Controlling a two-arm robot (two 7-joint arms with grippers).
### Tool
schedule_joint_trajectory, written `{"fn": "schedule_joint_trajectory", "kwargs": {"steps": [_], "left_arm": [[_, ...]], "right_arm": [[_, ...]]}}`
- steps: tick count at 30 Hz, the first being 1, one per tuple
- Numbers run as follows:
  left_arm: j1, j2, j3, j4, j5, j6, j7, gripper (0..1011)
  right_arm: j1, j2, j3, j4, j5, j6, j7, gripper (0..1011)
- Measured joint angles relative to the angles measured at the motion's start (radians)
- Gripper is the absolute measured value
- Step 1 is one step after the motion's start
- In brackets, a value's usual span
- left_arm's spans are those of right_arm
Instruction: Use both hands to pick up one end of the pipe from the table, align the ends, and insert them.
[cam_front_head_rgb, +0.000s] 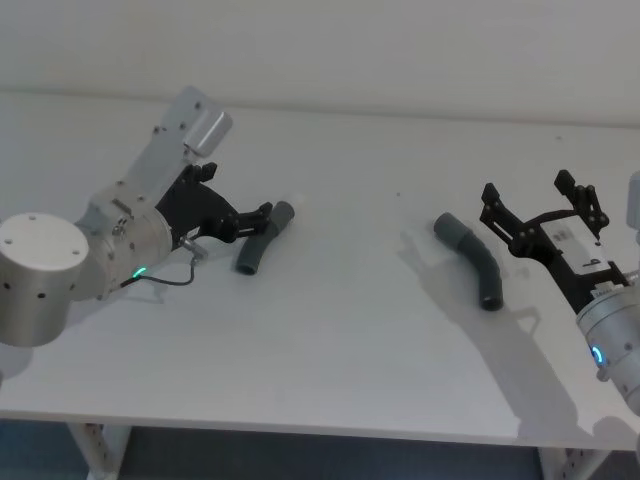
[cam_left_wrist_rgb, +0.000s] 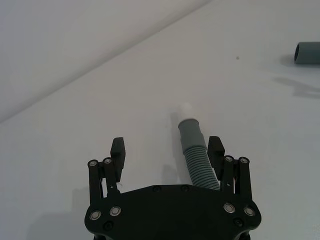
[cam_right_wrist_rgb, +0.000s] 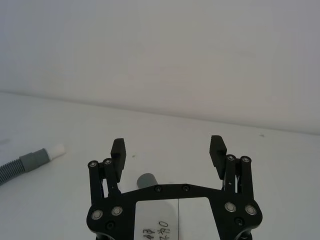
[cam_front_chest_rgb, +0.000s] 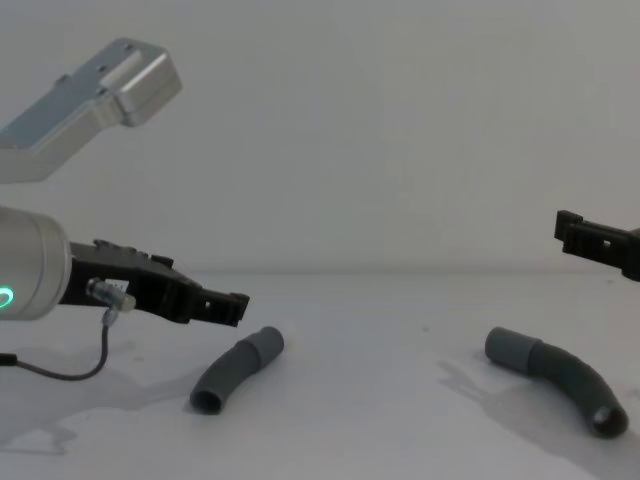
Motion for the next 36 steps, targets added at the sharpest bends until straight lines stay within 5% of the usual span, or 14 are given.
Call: {"fn": "schedule_joint_trajectory", "kwargs": {"steps": [36], "left_arm": [[-0.074, -0.078, 0.041, 0.139, 0.029, 0.065, -0.043, 1000]], "right_arm": [[0.000, 0.000, 0.000, 0.000, 0.000, 0.000, 0.000, 1001]]}}
